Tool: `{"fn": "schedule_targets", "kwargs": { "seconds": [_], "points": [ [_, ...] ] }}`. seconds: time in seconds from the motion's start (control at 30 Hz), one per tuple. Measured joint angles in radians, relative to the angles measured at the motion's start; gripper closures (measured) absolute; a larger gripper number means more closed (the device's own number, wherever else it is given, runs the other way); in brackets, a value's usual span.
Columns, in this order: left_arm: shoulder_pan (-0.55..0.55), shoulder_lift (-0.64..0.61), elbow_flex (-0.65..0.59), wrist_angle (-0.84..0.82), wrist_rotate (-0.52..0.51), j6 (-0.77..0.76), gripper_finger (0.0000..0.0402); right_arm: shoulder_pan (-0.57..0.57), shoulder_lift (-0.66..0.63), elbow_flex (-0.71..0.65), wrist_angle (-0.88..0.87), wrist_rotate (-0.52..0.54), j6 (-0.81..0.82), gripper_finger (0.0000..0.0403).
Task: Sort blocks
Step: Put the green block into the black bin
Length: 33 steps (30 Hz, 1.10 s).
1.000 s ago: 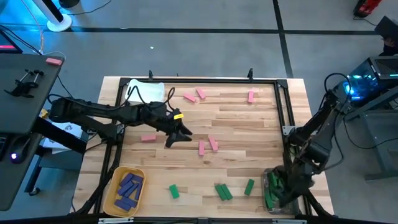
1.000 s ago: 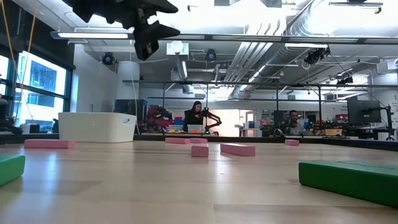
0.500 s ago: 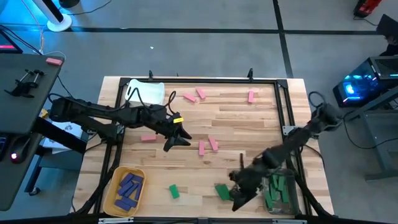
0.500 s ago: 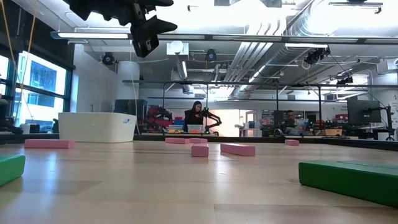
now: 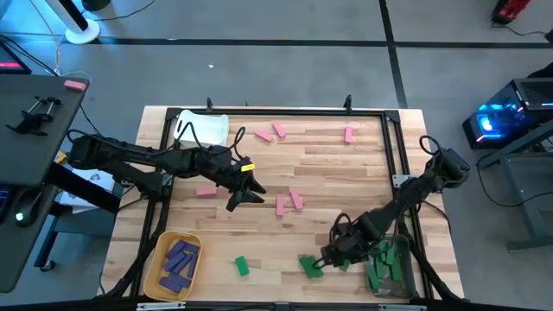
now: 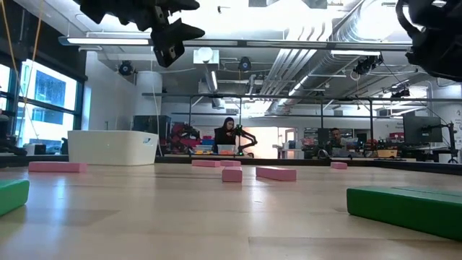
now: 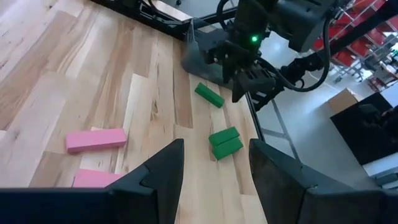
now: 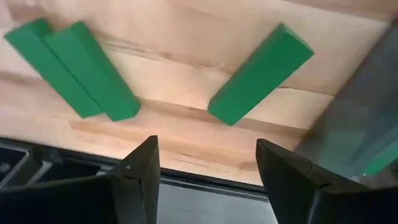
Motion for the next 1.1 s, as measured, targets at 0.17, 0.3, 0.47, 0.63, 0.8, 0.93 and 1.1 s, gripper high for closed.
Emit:
{"fn": "schedule_targets", "kwargs": {
  "seconds": [0.17, 0.3, 0.47, 0.63, 0.8, 0.93, 1.1],
  "points": [
    [0.001, 0.0, 0.0, 0.001, 0.0, 0.012, 0.0234, -0.003, 0.017, 0.001, 0.0, -0.003, -0.134, 0.022],
    [0.003, 0.0, 0.0, 0.001, -0.001, 0.018, 0.0234, -0.003, 0.059, 0.0, -0.005, -0.031, -0.249, 0.0311],
    [0.003, 0.0, 0.0, 0.001, -0.001, 0.019, 0.0234, -0.004, 0.087, 0.0, -0.015, -0.081, -0.389, 0.0385],
    [0.003, 0.0, 0.0, 0.002, -0.003, 0.001, 0.0234, -0.01, 0.098, 0.0, -0.053, -0.062, -0.455, 0.04],
    [0.003, 0.0, 0.0, 0.002, -0.005, -0.006, 0.0234, -0.012, 0.131, 0.001, -0.062, -0.068, -0.517, 0.0401],
    [0.003, 0.0, 0.0, 0.002, -0.005, -0.009, 0.0234, -0.016, 0.153, 0.005, -0.046, -0.079, -0.549, 0.0402],
    [0.003, 0.0, 0.0, 0.002, -0.005, -0.009, 0.0234, -0.068, 0.155, 0.005, -0.01, -0.016, -0.57, 0.0402]
  ]
}}
